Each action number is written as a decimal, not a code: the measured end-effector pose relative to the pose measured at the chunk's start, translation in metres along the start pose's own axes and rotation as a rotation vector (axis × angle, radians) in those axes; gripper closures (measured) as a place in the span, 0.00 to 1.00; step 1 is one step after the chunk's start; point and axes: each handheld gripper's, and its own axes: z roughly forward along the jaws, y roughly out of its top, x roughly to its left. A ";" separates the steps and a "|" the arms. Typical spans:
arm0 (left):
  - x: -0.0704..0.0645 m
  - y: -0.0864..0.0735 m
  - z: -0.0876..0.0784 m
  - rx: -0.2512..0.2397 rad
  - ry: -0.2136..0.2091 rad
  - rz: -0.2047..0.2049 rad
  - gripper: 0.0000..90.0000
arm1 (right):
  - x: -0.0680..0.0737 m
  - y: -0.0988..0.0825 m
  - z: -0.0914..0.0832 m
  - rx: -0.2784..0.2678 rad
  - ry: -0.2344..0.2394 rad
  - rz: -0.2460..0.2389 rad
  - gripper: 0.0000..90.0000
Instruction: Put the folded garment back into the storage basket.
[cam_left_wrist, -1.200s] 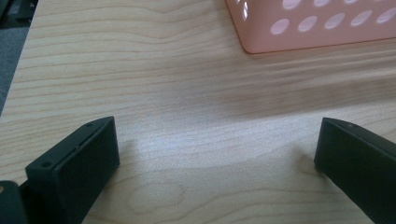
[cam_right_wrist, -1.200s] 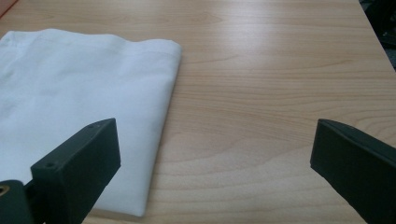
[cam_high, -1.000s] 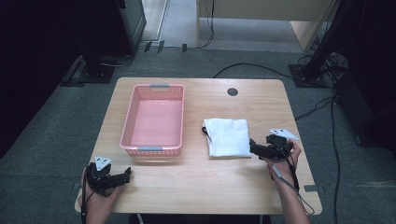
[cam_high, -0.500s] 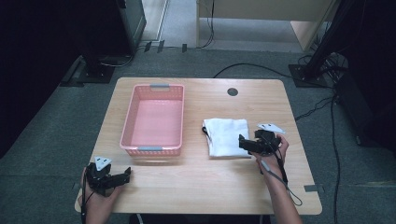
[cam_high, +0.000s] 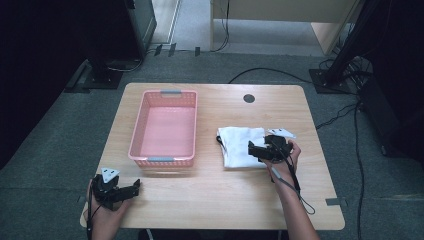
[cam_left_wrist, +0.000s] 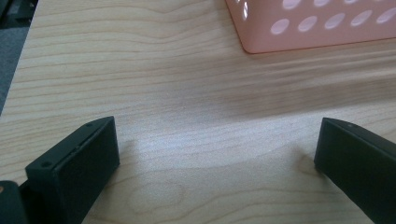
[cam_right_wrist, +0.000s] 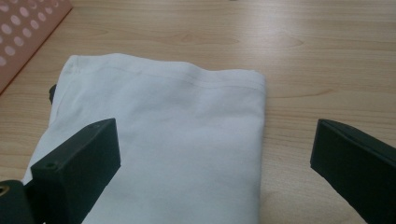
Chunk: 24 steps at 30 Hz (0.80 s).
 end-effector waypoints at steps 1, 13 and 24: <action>0.000 0.000 0.000 0.000 0.000 -0.001 0.00 | 0.001 0.000 0.003 0.004 -0.001 -0.003 0.01; 0.000 0.000 0.000 0.000 0.000 0.000 0.00 | 0.011 0.000 0.020 0.035 -0.004 0.003 0.01; 0.000 0.000 0.000 0.000 0.000 -0.001 0.00 | 0.021 -0.002 0.035 0.073 -0.001 -0.019 0.00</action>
